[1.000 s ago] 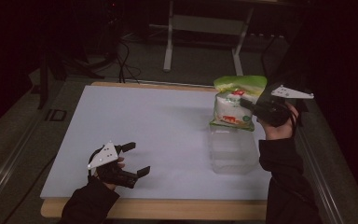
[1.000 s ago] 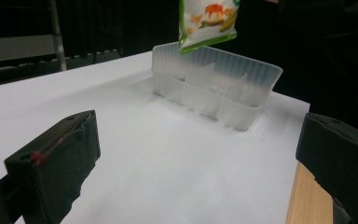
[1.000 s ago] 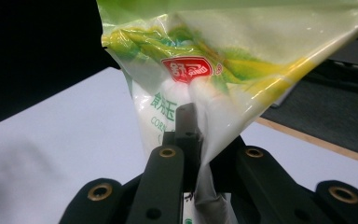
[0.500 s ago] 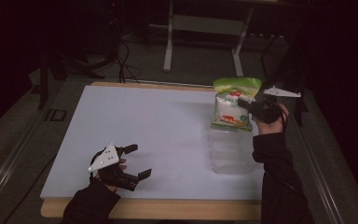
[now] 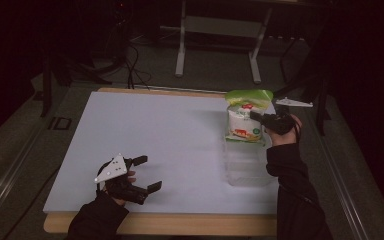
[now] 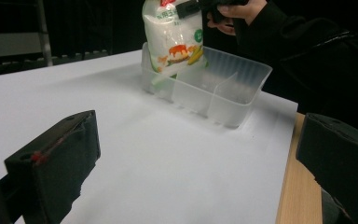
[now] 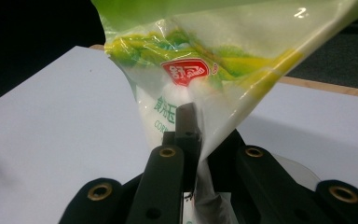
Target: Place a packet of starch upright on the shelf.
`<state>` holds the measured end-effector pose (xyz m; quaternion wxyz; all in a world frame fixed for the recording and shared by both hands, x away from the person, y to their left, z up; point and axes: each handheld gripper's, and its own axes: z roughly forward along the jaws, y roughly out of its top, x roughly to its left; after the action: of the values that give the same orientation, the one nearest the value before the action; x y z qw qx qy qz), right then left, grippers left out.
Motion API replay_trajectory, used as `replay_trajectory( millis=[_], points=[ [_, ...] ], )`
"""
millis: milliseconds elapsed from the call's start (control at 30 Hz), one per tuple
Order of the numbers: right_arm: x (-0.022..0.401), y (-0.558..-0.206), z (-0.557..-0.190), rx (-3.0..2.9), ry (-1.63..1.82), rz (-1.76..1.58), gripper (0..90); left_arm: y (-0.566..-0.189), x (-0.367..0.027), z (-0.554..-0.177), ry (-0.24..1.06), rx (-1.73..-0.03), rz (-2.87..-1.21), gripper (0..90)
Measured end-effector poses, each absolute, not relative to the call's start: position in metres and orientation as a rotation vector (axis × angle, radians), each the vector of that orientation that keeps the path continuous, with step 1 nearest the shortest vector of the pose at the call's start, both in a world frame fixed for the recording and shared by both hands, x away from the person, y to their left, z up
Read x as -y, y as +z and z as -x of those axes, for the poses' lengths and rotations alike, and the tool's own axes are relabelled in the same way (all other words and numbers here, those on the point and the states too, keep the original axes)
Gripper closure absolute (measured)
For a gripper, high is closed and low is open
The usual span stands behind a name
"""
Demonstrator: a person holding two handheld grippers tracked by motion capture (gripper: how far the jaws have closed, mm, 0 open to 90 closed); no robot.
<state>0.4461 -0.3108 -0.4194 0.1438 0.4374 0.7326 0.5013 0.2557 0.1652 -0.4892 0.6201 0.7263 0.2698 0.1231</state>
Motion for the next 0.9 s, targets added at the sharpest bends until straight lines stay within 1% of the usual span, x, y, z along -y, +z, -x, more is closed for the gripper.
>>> replay_trajectory(
  millis=[167,333,433,533,567,600,900],
  points=[
    [0.312,-0.424,-0.444,-2.148,1.395,-1.248,84.9,-0.489,-0.164,-0.255,0.279,-0.614,-1.676,0.1],
    [0.31,-0.439,-0.447,-2.22,1.332,-1.288,83.9,-0.49,-0.164,-0.255,0.274,-0.613,-1.681,0.2],
    [0.308,-0.439,-0.447,-2.214,1.312,-1.292,83.6,-0.491,-0.164,-0.256,0.272,-0.613,-1.682,0.1],
    [0.308,-0.436,-0.448,-2.224,1.292,-1.328,79.1,-0.491,-0.164,-0.255,0.272,-0.614,-1.681,0.1],
    [0.308,-0.435,-0.447,-2.218,1.286,-1.319,74.5,-0.49,-0.164,-0.255,0.271,-0.613,-1.681,0.2],
    [0.309,-0.434,-0.446,-2.201,1.288,-1.318,72.6,-0.49,-0.164,-0.255,0.273,-0.613,-1.68,0.1],
    [0.323,-0.425,-0.425,-2.078,1.348,-1.322,62.2,-0.491,-0.165,-0.255,0.269,-0.619,-1.675,0.1]
  ],
)
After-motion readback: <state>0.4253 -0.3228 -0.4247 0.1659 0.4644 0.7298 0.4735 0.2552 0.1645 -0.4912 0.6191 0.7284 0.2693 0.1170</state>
